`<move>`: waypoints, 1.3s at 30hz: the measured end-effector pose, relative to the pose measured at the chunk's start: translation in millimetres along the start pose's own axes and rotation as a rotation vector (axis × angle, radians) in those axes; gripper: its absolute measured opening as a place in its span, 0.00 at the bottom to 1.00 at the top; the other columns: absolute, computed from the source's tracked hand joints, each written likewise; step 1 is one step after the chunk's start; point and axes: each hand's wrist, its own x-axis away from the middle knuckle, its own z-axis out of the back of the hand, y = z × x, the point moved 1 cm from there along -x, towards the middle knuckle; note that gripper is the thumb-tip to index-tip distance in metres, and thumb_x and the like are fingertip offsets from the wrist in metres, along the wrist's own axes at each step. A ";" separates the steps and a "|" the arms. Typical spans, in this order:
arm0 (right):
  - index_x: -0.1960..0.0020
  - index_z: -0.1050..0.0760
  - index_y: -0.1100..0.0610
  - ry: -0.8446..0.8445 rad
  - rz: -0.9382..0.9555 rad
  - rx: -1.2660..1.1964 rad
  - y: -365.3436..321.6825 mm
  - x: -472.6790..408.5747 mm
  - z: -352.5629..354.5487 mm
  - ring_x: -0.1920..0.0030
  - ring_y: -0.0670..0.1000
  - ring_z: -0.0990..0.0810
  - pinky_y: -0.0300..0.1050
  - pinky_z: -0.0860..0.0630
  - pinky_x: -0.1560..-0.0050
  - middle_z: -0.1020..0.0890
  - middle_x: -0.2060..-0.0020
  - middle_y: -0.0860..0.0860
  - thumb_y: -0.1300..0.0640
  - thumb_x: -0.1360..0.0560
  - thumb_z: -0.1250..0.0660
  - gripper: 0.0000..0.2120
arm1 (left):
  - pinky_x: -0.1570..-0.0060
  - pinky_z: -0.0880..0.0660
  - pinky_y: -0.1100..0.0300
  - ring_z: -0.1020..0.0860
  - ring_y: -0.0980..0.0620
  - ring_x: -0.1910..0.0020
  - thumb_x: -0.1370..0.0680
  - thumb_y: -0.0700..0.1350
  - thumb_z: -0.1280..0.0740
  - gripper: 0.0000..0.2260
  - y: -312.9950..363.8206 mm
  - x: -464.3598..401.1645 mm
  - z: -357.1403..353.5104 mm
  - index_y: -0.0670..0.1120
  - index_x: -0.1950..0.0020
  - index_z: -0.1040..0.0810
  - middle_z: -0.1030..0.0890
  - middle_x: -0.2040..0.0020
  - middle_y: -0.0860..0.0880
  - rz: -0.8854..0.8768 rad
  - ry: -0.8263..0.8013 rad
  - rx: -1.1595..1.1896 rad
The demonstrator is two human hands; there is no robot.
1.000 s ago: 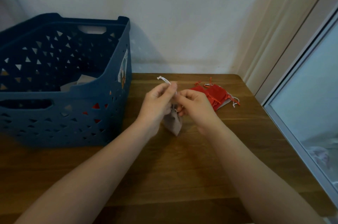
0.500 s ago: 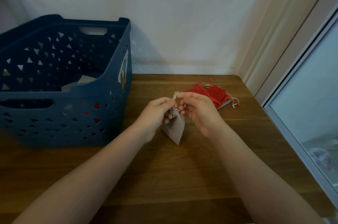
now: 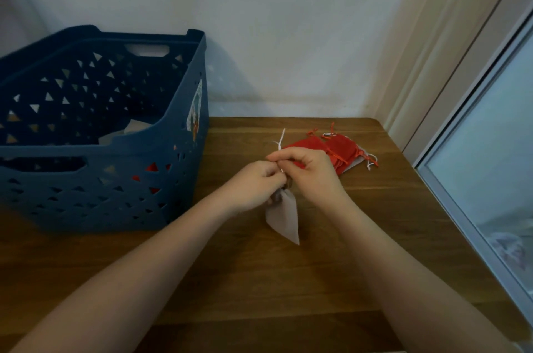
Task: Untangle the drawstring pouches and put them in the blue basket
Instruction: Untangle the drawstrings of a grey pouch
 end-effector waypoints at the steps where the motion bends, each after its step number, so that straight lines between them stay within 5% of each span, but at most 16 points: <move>1: 0.52 0.20 0.51 -0.009 0.012 -0.018 -0.6 0.2 0.1 0.54 0.37 0.20 0.31 0.25 0.52 0.19 0.58 0.40 0.67 0.25 0.36 0.14 | 0.64 0.26 0.61 0.24 0.55 0.66 0.20 0.44 0.41 0.12 -0.1 -0.1 -0.5 0.48 0.61 0.24 0.22 0.64 0.48 -0.009 -0.005 -0.028; 5: 0.43 0.24 0.51 -0.047 0.039 -0.007 -1.3 4.6 -3.7 0.50 0.36 0.22 0.32 0.26 0.48 0.21 0.54 0.39 0.67 0.23 0.40 0.15 | 0.59 0.23 0.54 0.22 0.49 0.63 0.19 0.45 0.44 0.13 -3.4 0.5 0.9 0.43 0.57 0.23 0.19 0.59 0.42 -0.024 0.013 -0.014; 10: 0.27 0.41 0.55 -0.052 0.045 0.101 2.6 9.1 -7.2 0.49 0.40 0.26 0.31 0.29 0.47 0.26 0.49 0.44 0.68 0.22 0.44 0.24 | 0.67 0.29 0.63 0.25 0.56 0.69 0.18 0.47 0.45 0.15 -5.2 1.7 2.2 0.41 0.55 0.24 0.22 0.65 0.48 -0.019 0.051 0.022; 14: 0.32 0.35 0.56 -0.032 0.064 0.223 -0.1 10.7 -8.1 0.55 0.42 0.25 0.35 0.28 0.54 0.25 0.51 0.48 0.66 0.25 0.38 0.22 | 0.70 0.31 0.63 0.27 0.55 0.69 0.19 0.46 0.44 0.14 -3.5 2.1 4.6 0.46 0.61 0.26 0.24 0.66 0.49 -0.001 0.085 0.094; 19: 0.49 0.24 0.58 0.045 0.075 0.260 0.0 10.2 -4.7 0.56 0.43 0.25 0.29 0.30 0.56 0.23 0.58 0.45 0.63 0.28 0.31 0.08 | 0.69 0.31 0.65 0.26 0.56 0.69 0.19 0.47 0.42 0.13 -5.7 4.8 6.3 0.44 0.58 0.22 0.22 0.68 0.52 0.101 0.114 0.201; 24: 0.48 0.23 0.56 0.031 0.070 0.199 -0.7 12.5 0.2 0.58 0.37 0.23 0.28 0.27 0.56 0.23 0.61 0.41 0.64 0.28 0.31 0.10 | 0.66 0.30 0.63 0.25 0.55 0.67 0.21 0.42 0.40 0.11 -8.4 6.6 7.6 0.44 0.59 0.21 0.21 0.64 0.49 0.105 0.056 0.266; 29: 0.48 0.20 0.56 0.031 0.058 0.337 0.4 10.7 0.8 0.55 0.42 0.23 0.29 0.27 0.55 0.20 0.56 0.47 0.62 0.26 0.32 0.08 | 0.64 0.29 0.67 0.22 0.61 0.65 0.23 0.42 0.35 0.05 -4.5 7.6 8.7 0.49 0.57 0.22 0.18 0.60 0.52 0.021 0.088 -0.028; 35: 0.47 0.22 0.58 -0.068 0.200 0.709 1.5 12.4 -4.2 0.50 0.51 0.25 0.46 0.26 0.52 0.21 0.54 0.53 0.58 0.23 0.38 0.08 | 0.62 0.27 0.67 0.24 0.61 0.61 0.23 0.46 0.35 0.02 4.4 9.2 9.7 0.52 0.51 0.25 0.23 0.59 0.56 -0.018 0.193 -0.435; 39: 0.51 0.23 0.56 -0.061 0.107 0.539 -3.0 10.3 -4.6 0.55 0.46 0.24 0.42 0.26 0.56 0.21 0.57 0.50 0.58 0.24 0.37 0.05 | 0.55 0.30 0.65 0.28 0.60 0.55 0.23 0.45 0.35 0.05 5.9 10.4 8.2 0.51 0.47 0.25 0.28 0.53 0.57 -0.091 0.339 -0.522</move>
